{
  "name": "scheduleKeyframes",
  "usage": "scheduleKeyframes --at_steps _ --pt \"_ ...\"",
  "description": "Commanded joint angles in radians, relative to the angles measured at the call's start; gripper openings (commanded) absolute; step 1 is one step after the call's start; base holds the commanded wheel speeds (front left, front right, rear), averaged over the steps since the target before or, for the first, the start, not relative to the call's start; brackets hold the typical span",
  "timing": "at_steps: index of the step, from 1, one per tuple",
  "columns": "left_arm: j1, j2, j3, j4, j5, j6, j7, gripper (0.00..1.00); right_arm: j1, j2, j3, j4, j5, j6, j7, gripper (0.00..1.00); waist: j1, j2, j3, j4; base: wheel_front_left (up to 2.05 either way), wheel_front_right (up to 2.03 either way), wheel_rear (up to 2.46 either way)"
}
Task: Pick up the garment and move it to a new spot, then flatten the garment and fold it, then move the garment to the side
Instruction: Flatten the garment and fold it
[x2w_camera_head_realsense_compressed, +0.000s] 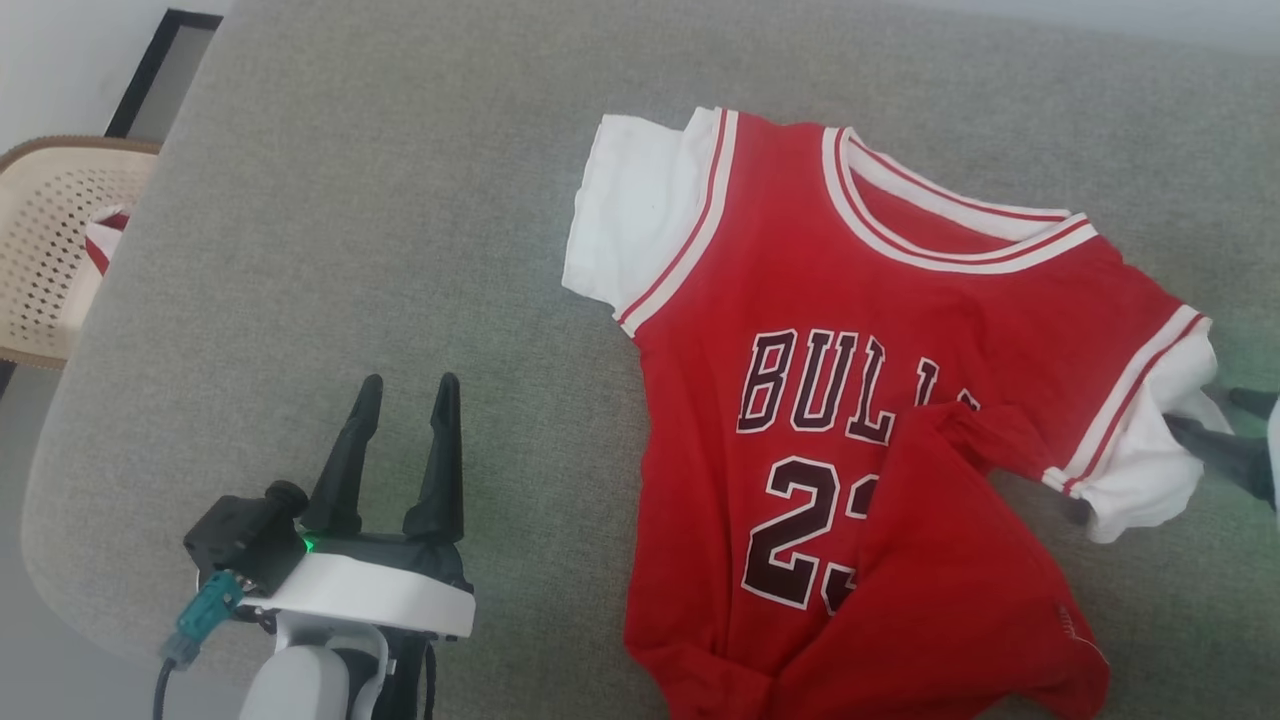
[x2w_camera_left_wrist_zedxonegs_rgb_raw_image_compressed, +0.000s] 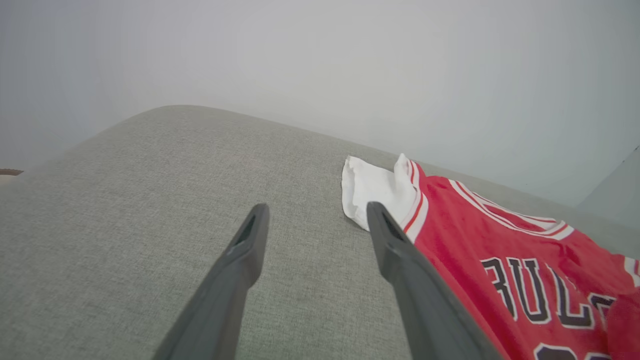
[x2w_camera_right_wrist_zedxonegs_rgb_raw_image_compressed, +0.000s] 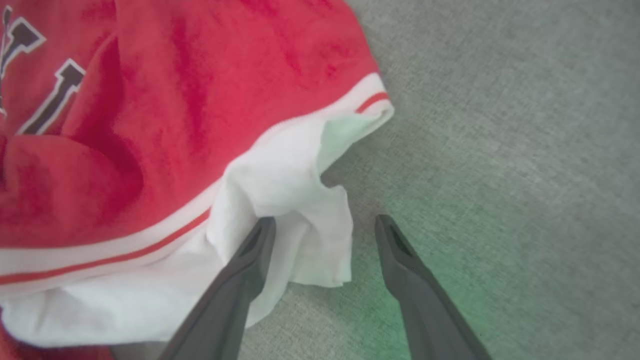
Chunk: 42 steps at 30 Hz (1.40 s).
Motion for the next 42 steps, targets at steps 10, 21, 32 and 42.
scheduleKeyframes --at_steps 10,21,32,42 --pt "-0.041 -0.002 0.0 -0.002 0.0 -0.002 -0.004 1.0 -0.01 0.05 0.039 -0.004 -0.031 0.0 0.045 0.0 0.0 -0.0001 0.034 -0.023 0.0 0.0 0.0" --pt "-0.082 0.011 -0.017 -0.012 0.014 -0.002 -0.004 1.0 -0.092 0.011 -0.145 0.093 -0.133 0.0 -0.078 0.0 0.0 -0.0001 0.07 -0.101 0.0 0.0 0.0" --pt "-0.179 0.086 -0.07 0.005 0.017 -0.002 -0.005 1.0 -0.198 0.052 -0.214 0.295 -0.274 0.0 -0.178 0.0 0.0 -0.0001 0.114 -0.125 0.0 0.0 0.0" --pt "-0.373 0.354 -0.289 0.087 -0.041 -0.002 0.056 1.0 -0.175 0.178 -0.19 0.334 -0.342 0.0 -0.513 1.0 0.0 -0.0001 0.031 -0.219 0.0 0.0 0.0"
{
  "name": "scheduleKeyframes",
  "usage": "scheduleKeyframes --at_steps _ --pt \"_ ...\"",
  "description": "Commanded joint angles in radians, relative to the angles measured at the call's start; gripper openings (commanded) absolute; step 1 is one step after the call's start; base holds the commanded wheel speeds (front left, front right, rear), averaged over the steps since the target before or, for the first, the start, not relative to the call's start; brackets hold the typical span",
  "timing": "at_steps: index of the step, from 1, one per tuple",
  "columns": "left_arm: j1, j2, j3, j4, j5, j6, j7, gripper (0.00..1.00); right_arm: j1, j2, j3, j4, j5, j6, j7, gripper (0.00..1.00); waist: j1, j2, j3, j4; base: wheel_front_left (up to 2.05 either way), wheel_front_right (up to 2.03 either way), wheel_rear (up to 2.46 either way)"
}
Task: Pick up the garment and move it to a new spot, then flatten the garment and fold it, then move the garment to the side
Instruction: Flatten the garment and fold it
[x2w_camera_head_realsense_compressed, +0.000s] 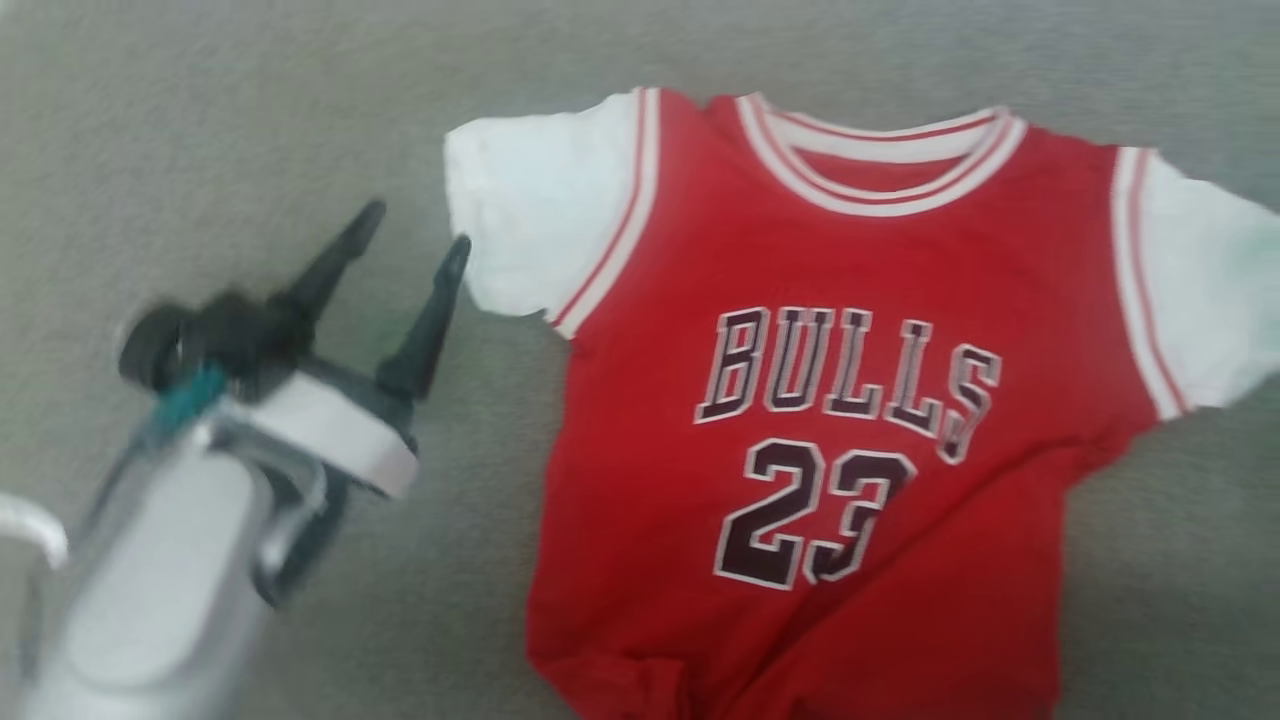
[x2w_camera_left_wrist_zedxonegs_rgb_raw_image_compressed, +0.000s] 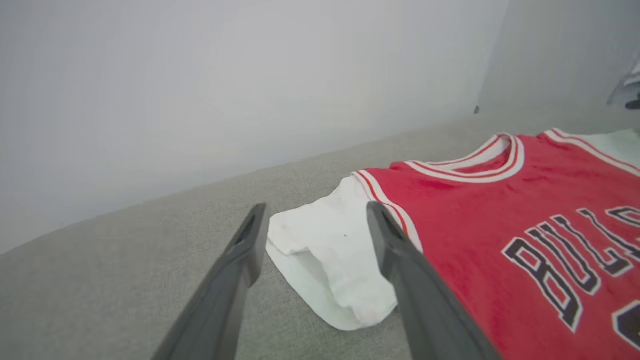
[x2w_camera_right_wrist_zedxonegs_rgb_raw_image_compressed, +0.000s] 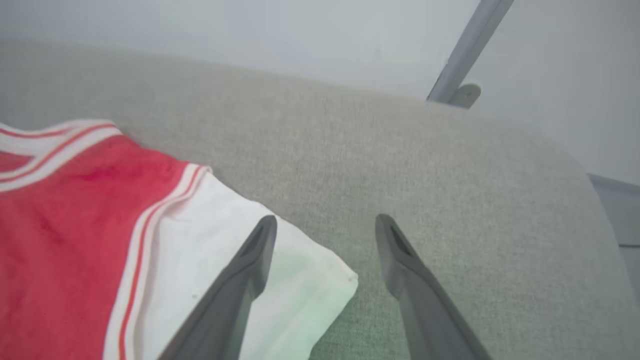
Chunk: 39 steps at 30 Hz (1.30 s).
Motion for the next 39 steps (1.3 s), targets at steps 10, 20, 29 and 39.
scheduleKeyframes --at_steps 10,20,29,39 --pt "-0.35 0.295 -0.361 0.089 -0.287 -0.002 0.345 1.0 0.099 0.126 0.056 -0.212 0.009 -0.001 -0.268 1.0 0.0 0.0 -0.007 -0.206 0.0 0.0 0.0" --pt "-0.653 0.474 -0.618 0.191 -0.588 -0.002 0.761 1.0 0.176 0.22 0.116 -0.362 -0.028 -0.001 -0.278 1.0 0.0 0.0 0.093 -0.378 0.0 0.0 0.0" --pt "-0.755 0.536 -0.825 0.263 -0.63 0.001 0.848 1.0 0.174 0.25 0.134 -0.378 -0.043 -0.001 -0.272 1.0 0.0 0.0 0.147 -0.425 0.0 0.0 0.0" --pt "-0.8 0.547 -0.956 0.166 -0.77 -0.003 0.904 0.0 0.08 0.202 0.182 -0.401 -0.011 -0.001 -0.201 1.0 0.0 0.0 0.173 -0.387 0.0 0.0 0.0"
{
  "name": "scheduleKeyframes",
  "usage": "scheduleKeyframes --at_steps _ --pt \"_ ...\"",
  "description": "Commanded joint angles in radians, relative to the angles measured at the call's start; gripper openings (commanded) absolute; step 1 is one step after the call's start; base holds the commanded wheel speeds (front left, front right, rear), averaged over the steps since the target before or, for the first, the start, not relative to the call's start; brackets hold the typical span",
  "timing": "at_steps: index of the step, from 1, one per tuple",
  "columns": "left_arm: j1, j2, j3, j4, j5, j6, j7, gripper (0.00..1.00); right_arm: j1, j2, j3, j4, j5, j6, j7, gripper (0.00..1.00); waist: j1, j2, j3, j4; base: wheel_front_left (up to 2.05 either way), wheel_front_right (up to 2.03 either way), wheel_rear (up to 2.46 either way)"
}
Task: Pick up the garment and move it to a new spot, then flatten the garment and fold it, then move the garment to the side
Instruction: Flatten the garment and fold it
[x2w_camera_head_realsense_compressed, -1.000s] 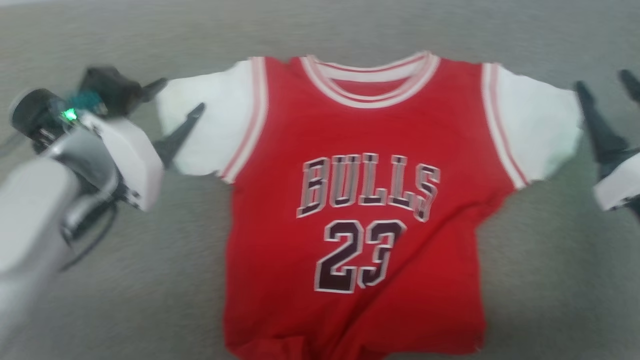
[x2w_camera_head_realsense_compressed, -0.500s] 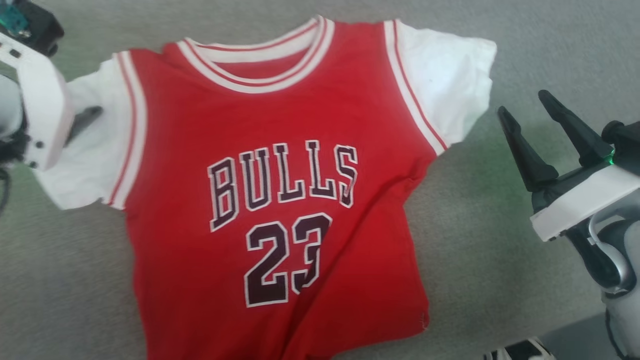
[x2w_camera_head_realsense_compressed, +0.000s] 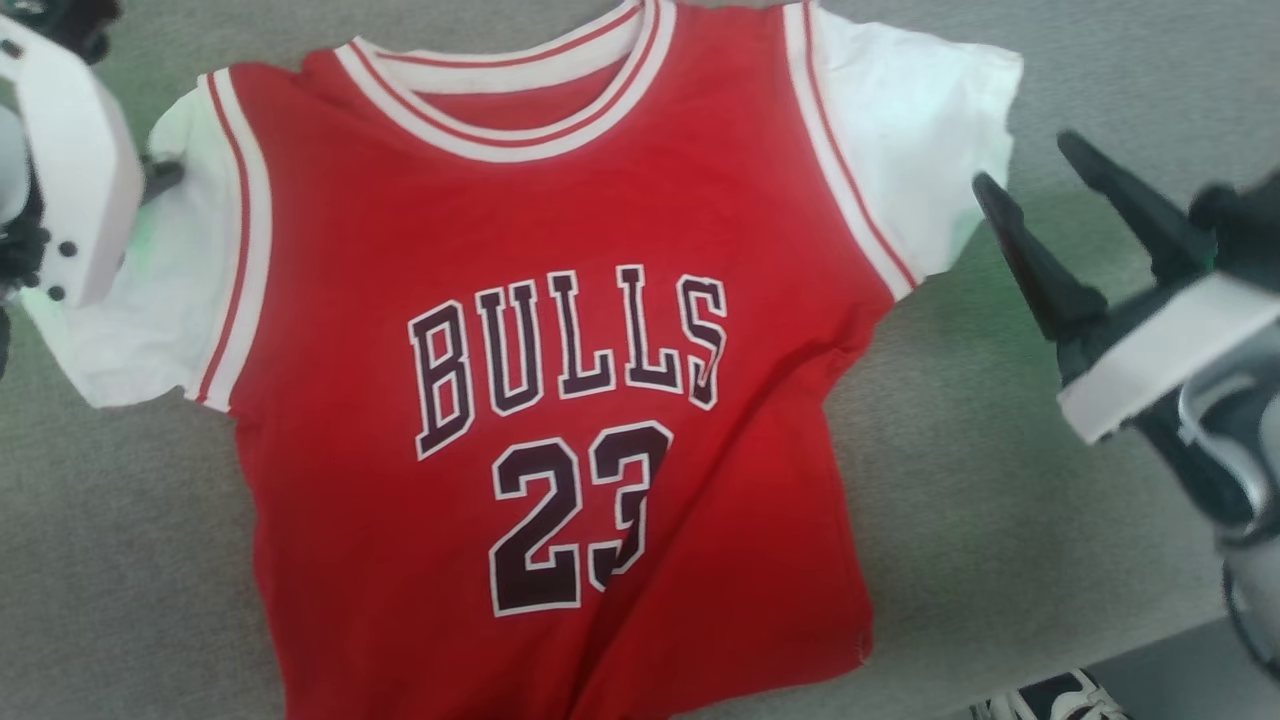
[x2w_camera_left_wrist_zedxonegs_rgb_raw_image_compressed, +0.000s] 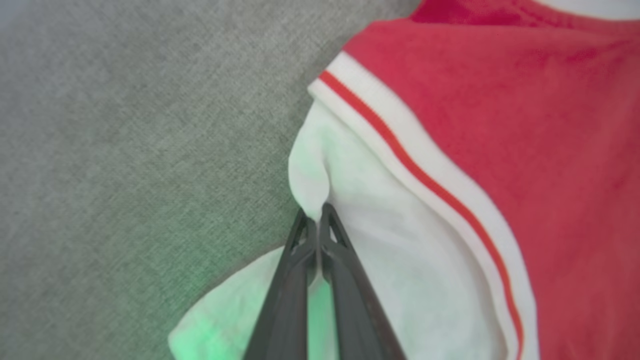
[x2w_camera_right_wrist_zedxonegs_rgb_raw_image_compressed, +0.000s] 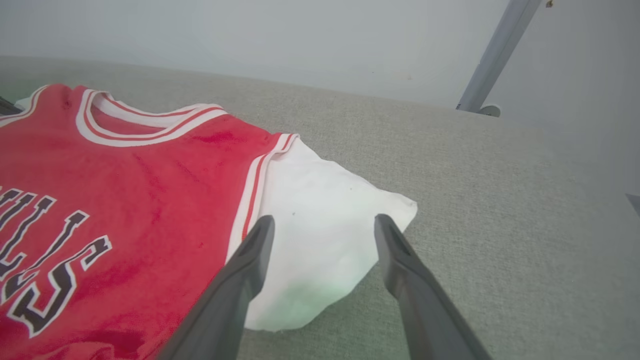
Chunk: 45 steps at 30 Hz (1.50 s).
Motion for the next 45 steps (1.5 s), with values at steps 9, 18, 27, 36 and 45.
scheduleKeyframes --at_steps 9,18,27,36,45 --pt "-0.028 -0.098 -0.073 -0.018 -0.003 -0.004 -0.036 0.0 -0.356 -0.206 0.241 0.059 0.183 -0.001 0.367 1.0 0.0 0.0 0.068 0.091 0.0 0.0 0.0" --pt "-0.044 -0.156 -0.08 -0.027 0.016 -0.004 -0.071 0.0 -0.614 -0.265 0.414 0.239 0.271 -0.001 0.555 1.0 0.0 0.0 0.11 0.165 0.0 0.0 0.0" --pt "-0.016 -0.2 -0.086 -0.017 0.013 -0.004 -0.105 0.0 -0.694 -0.284 0.604 0.319 0.406 0.0 0.661 0.0 0.0 0.0 0.109 0.2 0.0 0.0 0.0" --pt "-0.048 -0.23 -0.065 0.0 -0.059 -0.006 -0.298 0.0 -0.721 -0.306 0.584 0.381 0.472 -0.001 0.5 0.0 0.0 0.0 0.054 0.221 0.0 0.0 0.0" --pt "-0.148 -0.272 0.036 0.121 -0.195 -0.004 -0.611 0.0 -0.843 -0.262 0.433 0.535 0.439 -0.001 0.234 0.0 0.0 0.0 0.013 0.238 0.0 0.0 0.0"
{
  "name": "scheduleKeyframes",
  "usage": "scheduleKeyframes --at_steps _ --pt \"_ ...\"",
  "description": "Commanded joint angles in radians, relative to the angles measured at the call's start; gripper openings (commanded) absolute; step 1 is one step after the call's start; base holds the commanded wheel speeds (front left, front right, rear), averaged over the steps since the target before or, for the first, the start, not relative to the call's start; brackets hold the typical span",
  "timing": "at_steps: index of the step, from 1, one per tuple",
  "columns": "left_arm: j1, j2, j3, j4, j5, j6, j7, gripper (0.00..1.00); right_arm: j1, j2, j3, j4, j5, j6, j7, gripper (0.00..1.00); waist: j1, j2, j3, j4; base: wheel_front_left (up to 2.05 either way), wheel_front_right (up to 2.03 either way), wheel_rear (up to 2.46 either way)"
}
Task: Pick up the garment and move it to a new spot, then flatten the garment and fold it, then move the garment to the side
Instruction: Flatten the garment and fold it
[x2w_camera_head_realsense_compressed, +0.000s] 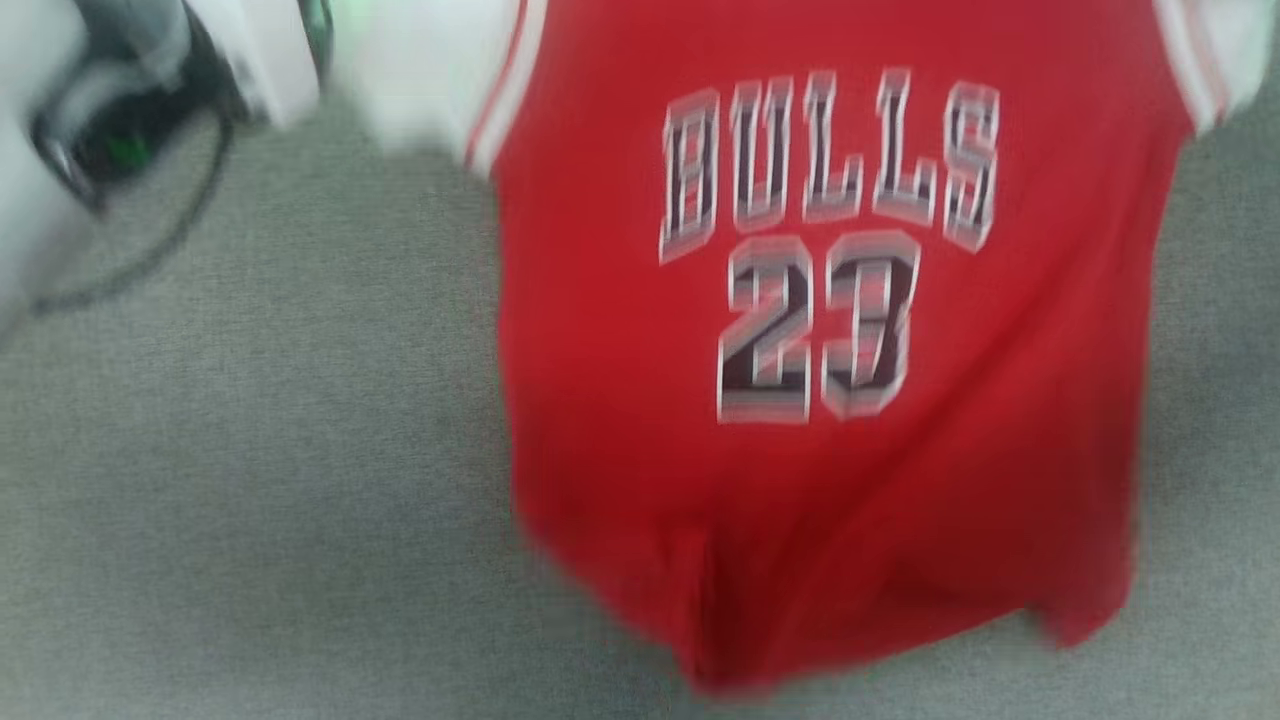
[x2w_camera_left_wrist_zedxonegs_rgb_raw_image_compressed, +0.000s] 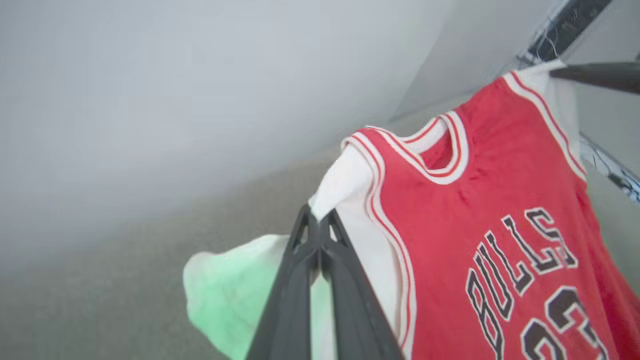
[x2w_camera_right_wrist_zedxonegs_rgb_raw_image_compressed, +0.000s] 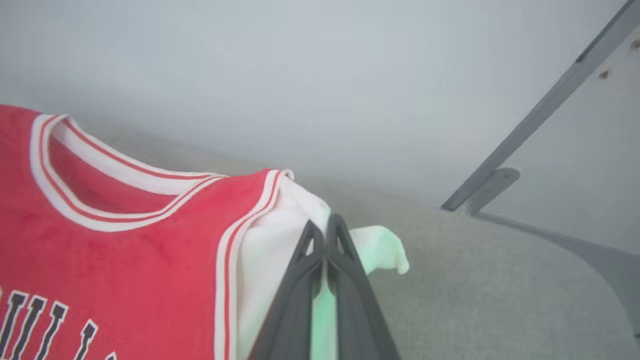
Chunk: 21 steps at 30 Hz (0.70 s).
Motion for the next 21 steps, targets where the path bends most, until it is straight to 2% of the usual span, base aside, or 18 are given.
scheduleKeyframes --at_steps 1,9,12,17,21 --pt "-0.03 -0.005 0.021 0.025 -0.019 -0.001 -0.027 0.0 -0.041 0.015 -0.027 0.038 -0.017 -0.002 -0.032 0.0 0.0 0.0 -0.004 0.003 0.0 0.0 0.0" --pt "-0.279 -0.107 0.18 0.272 -0.051 -0.001 -0.245 0.0 -0.344 0.138 -0.223 0.338 -0.151 -0.002 -0.285 0.0 0.0 0.0 -0.021 0.005 0.0 0.0 0.0" --pt "-0.347 -0.14 0.229 0.317 -0.072 0.0 -0.287 0.0 -0.422 0.172 -0.255 0.433 -0.194 -0.002 -0.348 0.0 0.0 0.0 -0.038 0.005 0.0 0.0 0.0" --pt "-0.349 -0.144 0.237 0.296 -0.081 0.0 -0.302 0.0 -0.447 0.202 -0.26 0.496 -0.211 -0.002 -0.383 0.0 0.0 0.0 -0.068 0.008 0.0 0.0 0.0" --pt "-0.222 -0.118 0.197 0.223 -0.116 0.0 -0.286 0.0 -0.347 0.204 -0.217 0.488 -0.191 -0.002 -0.358 0.0 0.0 0.0 -0.095 0.013 0.0 0.0 0.0"
